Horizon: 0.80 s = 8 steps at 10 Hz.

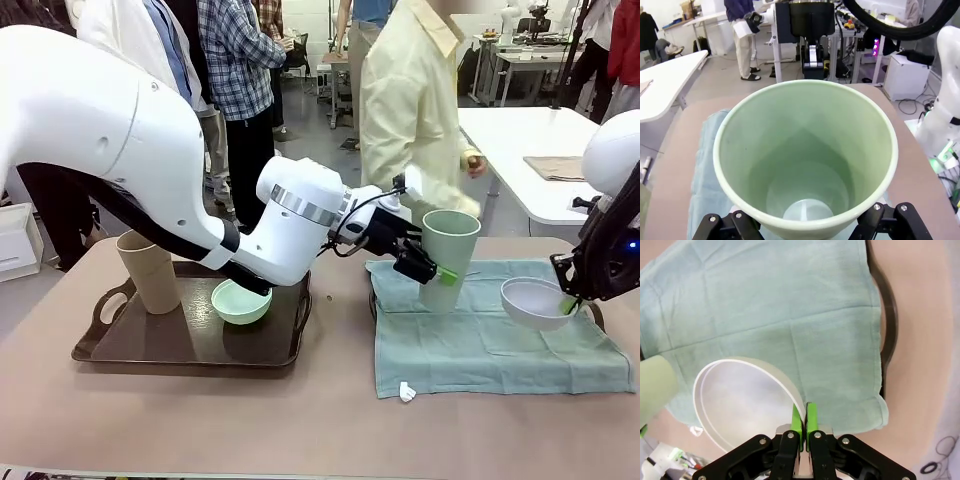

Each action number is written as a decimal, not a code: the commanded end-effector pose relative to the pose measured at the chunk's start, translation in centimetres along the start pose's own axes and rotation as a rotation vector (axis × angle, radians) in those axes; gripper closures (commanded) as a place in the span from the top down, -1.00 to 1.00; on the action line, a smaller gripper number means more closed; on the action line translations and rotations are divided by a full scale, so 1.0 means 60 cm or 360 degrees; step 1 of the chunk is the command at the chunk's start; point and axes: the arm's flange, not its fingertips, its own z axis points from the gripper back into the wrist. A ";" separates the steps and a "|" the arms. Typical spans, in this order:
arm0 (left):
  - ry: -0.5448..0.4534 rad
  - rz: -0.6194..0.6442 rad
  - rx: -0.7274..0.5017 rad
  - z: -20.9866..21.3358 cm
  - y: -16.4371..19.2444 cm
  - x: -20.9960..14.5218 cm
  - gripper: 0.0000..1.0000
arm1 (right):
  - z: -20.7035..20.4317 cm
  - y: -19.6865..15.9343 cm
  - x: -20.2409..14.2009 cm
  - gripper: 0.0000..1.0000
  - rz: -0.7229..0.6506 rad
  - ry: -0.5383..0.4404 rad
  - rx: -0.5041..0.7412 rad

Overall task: Set up a tray with a mat and arrange the tableware.
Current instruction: Place the Picnic Bowl and Reusable plastic cup back onto the Handle tray in front of the human's position.

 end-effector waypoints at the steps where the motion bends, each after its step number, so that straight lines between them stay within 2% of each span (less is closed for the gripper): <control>1: -0.0070 -0.0179 0.0002 -0.027 0.011 -0.022 0.71 | -0.026 0.013 0.026 -0.91 0.0072 -0.0035 0.0042; 5: -0.0042 -0.0267 -0.0089 -0.054 0.013 -0.057 0.71 | -0.055 0.026 0.034 -0.91 0.0125 -0.0177 0.0033; 8: -0.0034 -0.0258 -0.0102 -0.061 0.013 -0.067 0.71 | -0.073 0.019 0.044 -0.91 0.0102 -0.0140 0.0043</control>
